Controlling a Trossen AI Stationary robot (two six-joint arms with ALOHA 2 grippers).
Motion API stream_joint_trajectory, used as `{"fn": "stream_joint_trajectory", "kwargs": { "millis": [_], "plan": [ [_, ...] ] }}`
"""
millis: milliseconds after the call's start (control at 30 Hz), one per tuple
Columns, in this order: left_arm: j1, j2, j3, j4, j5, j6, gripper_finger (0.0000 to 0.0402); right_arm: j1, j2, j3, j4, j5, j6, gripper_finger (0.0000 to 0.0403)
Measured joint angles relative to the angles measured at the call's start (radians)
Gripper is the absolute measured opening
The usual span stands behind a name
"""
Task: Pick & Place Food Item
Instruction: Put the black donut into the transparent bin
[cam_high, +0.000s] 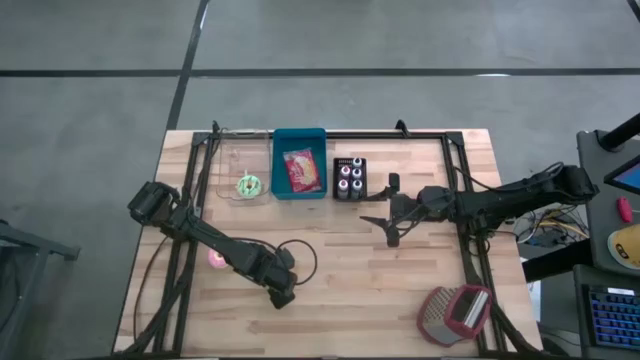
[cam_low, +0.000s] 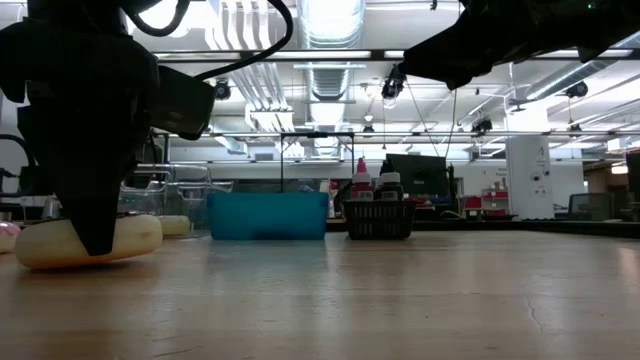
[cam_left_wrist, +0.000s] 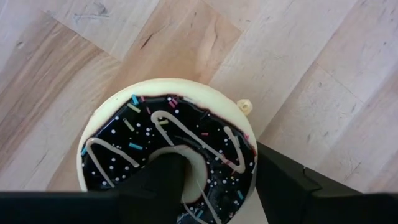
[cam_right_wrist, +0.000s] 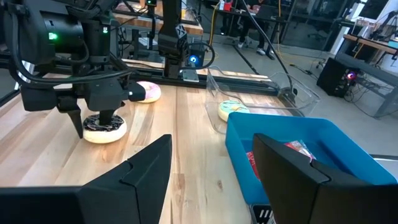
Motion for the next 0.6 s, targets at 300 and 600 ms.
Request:
{"fn": "stream_joint_trajectory", "kwargs": {
  "millis": [300,600],
  "plan": [
    [0.0,0.0,0.002,-0.004,0.0,0.003,0.0178,0.0,0.0,0.0,0.0,0.0,0.0,0.0221],
    [0.0,-0.001,0.002,-0.01,-0.014,-0.001,0.0178,0.0,0.0,0.0,0.0,0.0,0.0,0.0221]
  ]
}}
